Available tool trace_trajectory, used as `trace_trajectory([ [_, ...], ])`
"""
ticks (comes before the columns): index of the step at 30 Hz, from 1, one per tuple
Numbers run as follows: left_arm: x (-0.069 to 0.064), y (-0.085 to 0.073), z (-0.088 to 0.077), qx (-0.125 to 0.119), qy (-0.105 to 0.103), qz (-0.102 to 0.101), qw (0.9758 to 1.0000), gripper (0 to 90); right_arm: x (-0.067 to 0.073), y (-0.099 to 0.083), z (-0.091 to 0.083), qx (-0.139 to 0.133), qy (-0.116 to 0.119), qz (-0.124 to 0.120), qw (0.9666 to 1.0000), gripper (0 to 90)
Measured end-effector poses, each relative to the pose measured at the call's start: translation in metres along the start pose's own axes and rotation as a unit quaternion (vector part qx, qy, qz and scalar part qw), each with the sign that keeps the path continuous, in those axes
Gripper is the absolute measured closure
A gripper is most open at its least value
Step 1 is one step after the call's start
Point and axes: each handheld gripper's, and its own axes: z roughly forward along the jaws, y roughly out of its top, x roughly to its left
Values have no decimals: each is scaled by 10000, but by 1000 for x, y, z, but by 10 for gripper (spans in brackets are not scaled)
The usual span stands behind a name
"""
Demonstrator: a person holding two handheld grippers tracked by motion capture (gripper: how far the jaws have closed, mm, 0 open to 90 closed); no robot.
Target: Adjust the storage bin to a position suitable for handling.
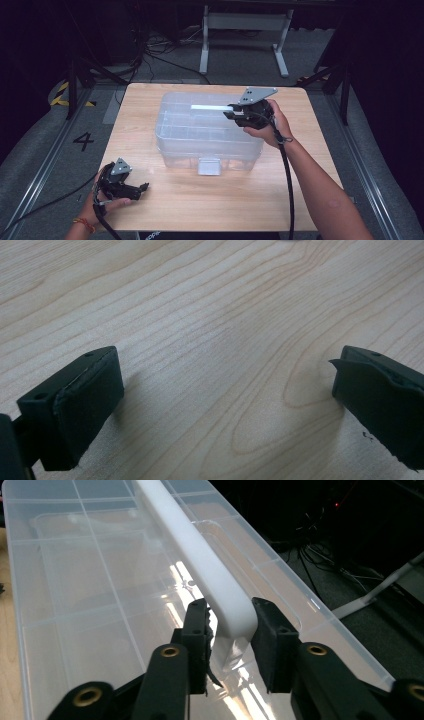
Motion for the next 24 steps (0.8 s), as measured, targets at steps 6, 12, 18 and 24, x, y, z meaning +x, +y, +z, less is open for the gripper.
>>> trace_trajectory([
  [6, 0, 0, 0, -10, -1, -14, 10000, 5, 0, 0, 1, -14, 13, 40, 10000, 727],
  [12, -1, -1, -2, -89, 17, -92, 9999, 55, -2, 1, 2, -19, 29, 86, 10000, 728],
  [18, 0, -1, -3, -241, 59, -151, 9996, 177, -8, 4, 3, 15, 136, 238, 9996, 727],
  [24, 1, 0, -5, -267, 96, -234, 9993, 327, -12, 8, 4, 56, 81, 262, 9996, 723],
])
